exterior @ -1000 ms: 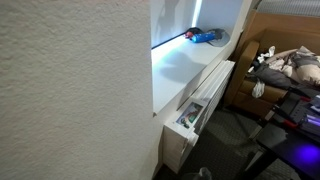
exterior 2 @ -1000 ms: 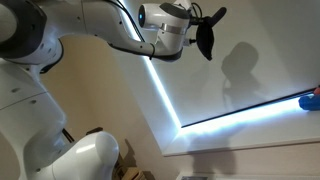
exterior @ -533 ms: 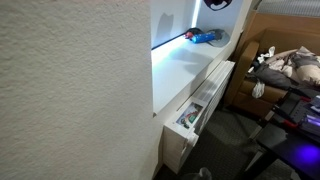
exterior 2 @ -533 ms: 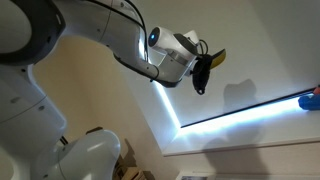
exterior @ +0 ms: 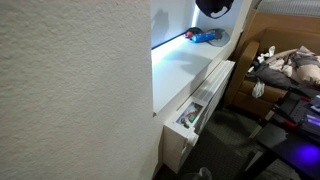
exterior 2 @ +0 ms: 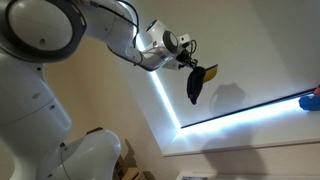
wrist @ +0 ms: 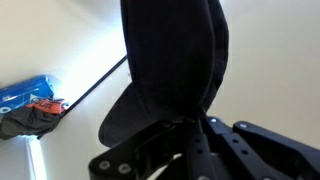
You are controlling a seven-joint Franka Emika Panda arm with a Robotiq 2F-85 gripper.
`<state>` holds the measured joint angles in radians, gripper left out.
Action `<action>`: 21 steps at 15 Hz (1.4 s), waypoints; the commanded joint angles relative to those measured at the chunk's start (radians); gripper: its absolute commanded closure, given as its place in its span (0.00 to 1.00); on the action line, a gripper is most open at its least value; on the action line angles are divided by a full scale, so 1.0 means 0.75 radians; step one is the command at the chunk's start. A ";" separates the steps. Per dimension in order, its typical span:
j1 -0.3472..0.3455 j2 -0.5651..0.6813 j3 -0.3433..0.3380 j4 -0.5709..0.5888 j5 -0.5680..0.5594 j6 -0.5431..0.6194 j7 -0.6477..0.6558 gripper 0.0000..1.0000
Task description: Move the black cap to the right side of the windowsill
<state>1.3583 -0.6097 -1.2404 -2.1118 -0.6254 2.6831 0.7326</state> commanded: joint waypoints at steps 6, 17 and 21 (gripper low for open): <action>0.005 0.297 -0.259 0.685 0.869 -0.421 -0.733 1.00; 0.504 0.194 -0.612 1.000 0.901 -0.661 -0.903 1.00; 0.812 -0.050 -0.836 1.244 0.748 -0.807 -0.717 1.00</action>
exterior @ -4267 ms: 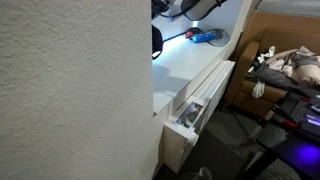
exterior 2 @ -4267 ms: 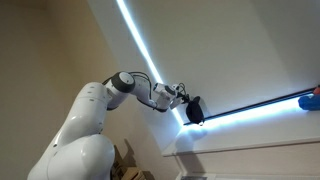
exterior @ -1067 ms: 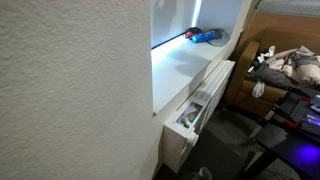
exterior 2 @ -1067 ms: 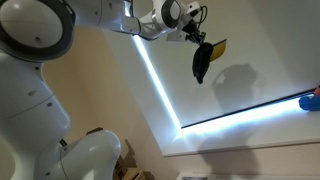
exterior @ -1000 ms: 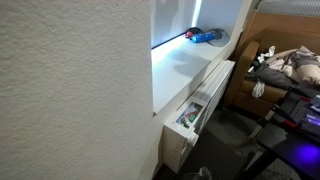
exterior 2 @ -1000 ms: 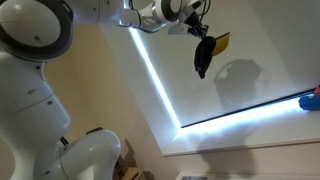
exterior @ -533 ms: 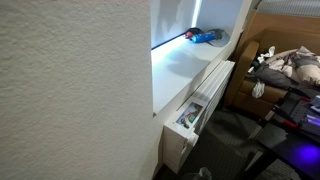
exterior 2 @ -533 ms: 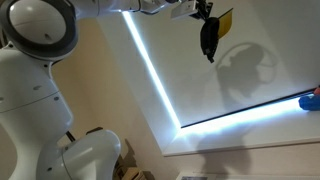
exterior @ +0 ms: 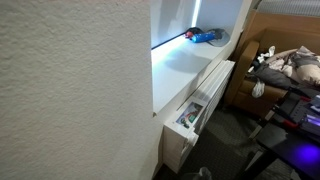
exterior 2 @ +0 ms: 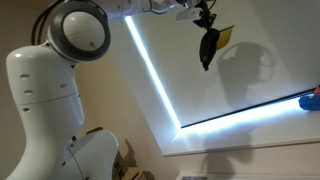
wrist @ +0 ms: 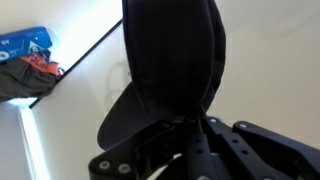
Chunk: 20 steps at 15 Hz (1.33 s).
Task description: Move the black cap to the right side of the windowsill
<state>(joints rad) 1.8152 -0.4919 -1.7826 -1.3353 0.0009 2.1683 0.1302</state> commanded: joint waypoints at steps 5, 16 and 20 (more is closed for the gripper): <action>0.474 -0.465 -0.315 0.597 -0.135 -0.272 0.082 1.00; 0.598 -0.600 -0.381 0.779 -0.126 -0.353 0.112 0.74; 0.601 -0.601 -0.381 0.787 -0.126 -0.358 0.114 0.74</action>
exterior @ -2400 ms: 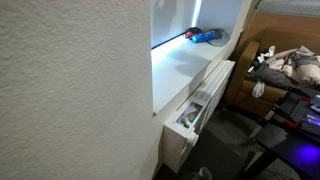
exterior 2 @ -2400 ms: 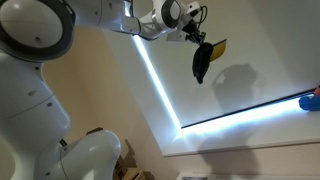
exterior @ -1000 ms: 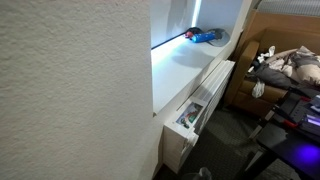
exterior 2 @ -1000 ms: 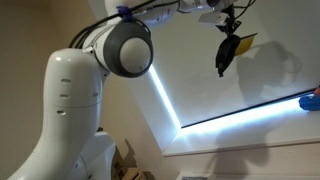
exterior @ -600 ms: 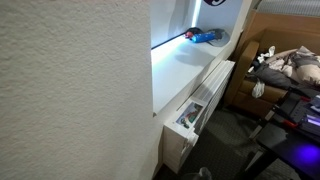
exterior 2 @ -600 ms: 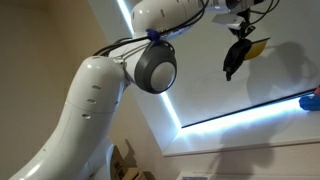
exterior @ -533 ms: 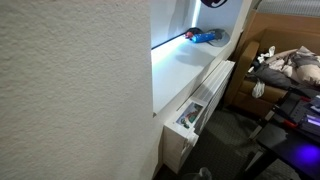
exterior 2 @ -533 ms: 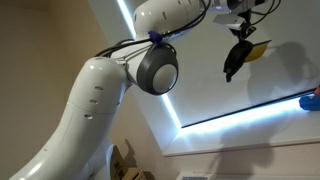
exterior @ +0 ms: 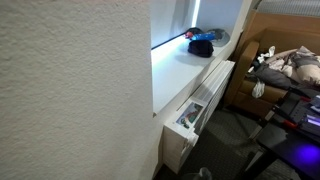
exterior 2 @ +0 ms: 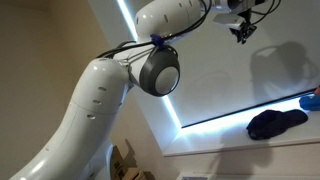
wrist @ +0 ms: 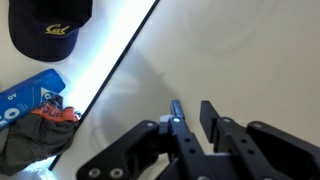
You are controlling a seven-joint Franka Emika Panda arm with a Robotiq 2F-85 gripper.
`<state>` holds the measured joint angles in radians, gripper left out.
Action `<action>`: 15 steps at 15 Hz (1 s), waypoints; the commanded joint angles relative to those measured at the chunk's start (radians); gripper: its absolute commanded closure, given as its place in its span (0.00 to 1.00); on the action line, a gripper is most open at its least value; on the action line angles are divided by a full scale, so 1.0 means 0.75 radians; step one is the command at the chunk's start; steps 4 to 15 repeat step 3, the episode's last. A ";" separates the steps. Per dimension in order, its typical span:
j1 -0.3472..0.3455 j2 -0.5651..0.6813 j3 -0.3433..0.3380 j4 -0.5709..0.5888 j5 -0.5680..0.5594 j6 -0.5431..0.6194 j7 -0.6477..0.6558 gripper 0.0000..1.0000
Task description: Move the black cap to the right side of the windowsill
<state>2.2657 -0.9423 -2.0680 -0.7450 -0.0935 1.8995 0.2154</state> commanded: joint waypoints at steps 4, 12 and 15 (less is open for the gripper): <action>0.000 0.000 0.000 0.000 0.000 -0.001 0.000 0.74; 0.000 0.000 0.000 0.000 0.000 -0.001 0.000 0.74; 0.000 0.000 0.000 0.000 0.000 -0.001 0.000 0.74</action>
